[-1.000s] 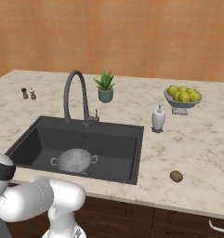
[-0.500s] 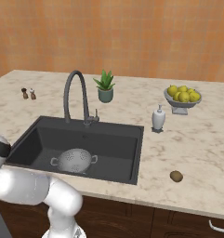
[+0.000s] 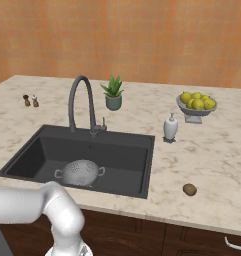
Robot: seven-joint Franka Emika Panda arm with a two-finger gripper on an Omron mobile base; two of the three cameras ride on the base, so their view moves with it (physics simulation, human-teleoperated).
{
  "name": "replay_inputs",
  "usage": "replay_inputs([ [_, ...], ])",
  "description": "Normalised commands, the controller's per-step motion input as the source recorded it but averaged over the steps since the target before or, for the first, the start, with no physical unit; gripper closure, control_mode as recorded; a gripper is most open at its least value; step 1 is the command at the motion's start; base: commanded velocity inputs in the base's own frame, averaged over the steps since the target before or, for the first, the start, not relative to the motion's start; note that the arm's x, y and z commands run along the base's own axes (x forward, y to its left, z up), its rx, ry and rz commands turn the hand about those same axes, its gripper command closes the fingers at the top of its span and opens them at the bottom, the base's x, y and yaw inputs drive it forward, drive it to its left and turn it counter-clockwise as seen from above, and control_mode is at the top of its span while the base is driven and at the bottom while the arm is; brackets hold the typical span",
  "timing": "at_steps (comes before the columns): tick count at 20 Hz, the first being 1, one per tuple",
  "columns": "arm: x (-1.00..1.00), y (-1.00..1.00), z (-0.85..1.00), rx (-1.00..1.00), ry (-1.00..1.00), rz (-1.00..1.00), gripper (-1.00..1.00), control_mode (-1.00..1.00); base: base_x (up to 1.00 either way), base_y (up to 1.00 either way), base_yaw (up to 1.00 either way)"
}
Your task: Put the colander in the sink, put the kiwi, kiwi in the colander, and turn on the sink faucet and pour water over the colander.
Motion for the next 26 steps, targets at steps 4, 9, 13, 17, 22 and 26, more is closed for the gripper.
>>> replay_inputs([
  [4, 0.23, 0.06, -0.36, 0.01, 0.00, 0.00, -1.00, -1.00, 0.00, 0.00, 0.00],
  [9, 0.31, 0.15, -0.32, 0.07, 0.00, 0.03, -1.00, -1.00, 0.00, 0.00, 0.00],
  [13, 0.36, 0.37, -0.22, 0.07, 0.00, 0.04, -1.00, -1.00, 0.00, 0.00, 0.00],
  [17, 0.29, 0.41, -0.20, 0.02, 0.00, 0.03, -1.00, -1.00, 0.00, 0.00, 0.00],
  [22, 0.22, 0.34, -0.15, 0.00, 0.00, 0.00, -1.00, -1.00, 0.00, 0.00, 0.00],
  [26, 0.23, 0.21, -0.19, 0.00, 0.00, 0.00, -1.00, -1.00, 0.00, 0.00, 0.00],
])
